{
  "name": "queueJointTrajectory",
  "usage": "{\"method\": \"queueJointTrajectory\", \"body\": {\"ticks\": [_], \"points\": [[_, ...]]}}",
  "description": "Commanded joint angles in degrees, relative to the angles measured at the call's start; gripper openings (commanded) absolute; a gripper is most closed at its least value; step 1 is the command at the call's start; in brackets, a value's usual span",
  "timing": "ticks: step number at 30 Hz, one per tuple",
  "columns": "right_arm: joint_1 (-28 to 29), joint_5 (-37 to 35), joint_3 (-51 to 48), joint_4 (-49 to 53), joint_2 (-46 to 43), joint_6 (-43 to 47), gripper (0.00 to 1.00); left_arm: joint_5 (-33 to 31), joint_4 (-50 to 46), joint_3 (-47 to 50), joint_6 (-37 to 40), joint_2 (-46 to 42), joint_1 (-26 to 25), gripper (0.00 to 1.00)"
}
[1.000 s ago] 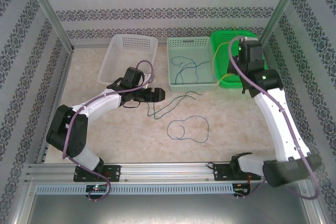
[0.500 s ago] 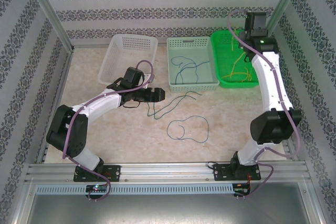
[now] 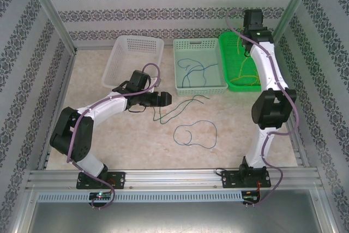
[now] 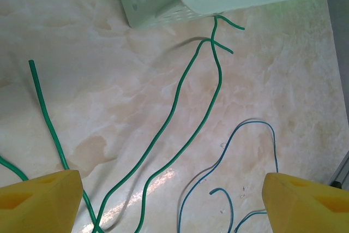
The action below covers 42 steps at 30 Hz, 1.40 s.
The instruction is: Untangle the cables
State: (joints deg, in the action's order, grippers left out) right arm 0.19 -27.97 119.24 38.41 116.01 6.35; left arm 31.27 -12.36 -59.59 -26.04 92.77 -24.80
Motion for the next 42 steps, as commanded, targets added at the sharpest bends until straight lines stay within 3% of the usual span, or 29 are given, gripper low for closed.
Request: {"method": "queueJointTrajectory", "body": {"ticks": [1, 3, 5, 9, 12, 18, 27, 33, 35, 42], "points": [[-0.7, 2.2, 4.2, 3.5, 4.8, -1.6, 0.05, -0.5, 0.6, -2.1, -0.6, 0.7, -0.6, 0.86], [-0.7, 5.2, 8.2, 7.8, 8.7, -1.9, 0.14, -0.6, 0.6, -2.4, -0.8, 0.8, -0.6, 0.86], [-1.0, 7.1, 13.2, 13.1, 13.0, -2.8, 0.37, -0.5, 0.3, -2.9, -0.8, 1.2, -0.6, 0.86], [-2.2, 7.0, 18.4, 18.0, 16.2, -5.4, 0.66, -0.6, -0.6, -3.9, -0.4, 1.7, -0.6, 0.86], [-3.1, 9.6, 16.7, 15.7, 14.0, -6.4, 0.75, -0.6, -1.0, -4.6, -0.2, 2.5, -0.6, 0.86], [-5.0, 10.1, 20.4, 15.5, 16.2, -6.3, 0.78, 0.0, -0.7, -5.9, -0.9, 5.3, -0.8, 0.86], [-11.0, 18.0, 22.6, 15.9, 22.8, -9.8, 0.76, -0.5, -1.4, -8.9, -0.8, 8.4, -1.1, 0.86], [-12.4, 24.1, 22.8, 13.5, 25.8, -7.9, 0.73, -0.2, -0.9, -11.2, -1.2, 11.7, -1.1, 0.86], [-12.5, 23.2, 24.1, 13.8, 27.6, -7.2, 0.73, 0.1, -1.6, -12.5, -1.1, 13.1, -1.1, 0.86], [-14.6, 26.4, 25.4, 16.5, 31.8, -11.6, 0.68, -0.5, -1.8, -14.4, -1.5, 15.4, -1.1, 0.86]]}}
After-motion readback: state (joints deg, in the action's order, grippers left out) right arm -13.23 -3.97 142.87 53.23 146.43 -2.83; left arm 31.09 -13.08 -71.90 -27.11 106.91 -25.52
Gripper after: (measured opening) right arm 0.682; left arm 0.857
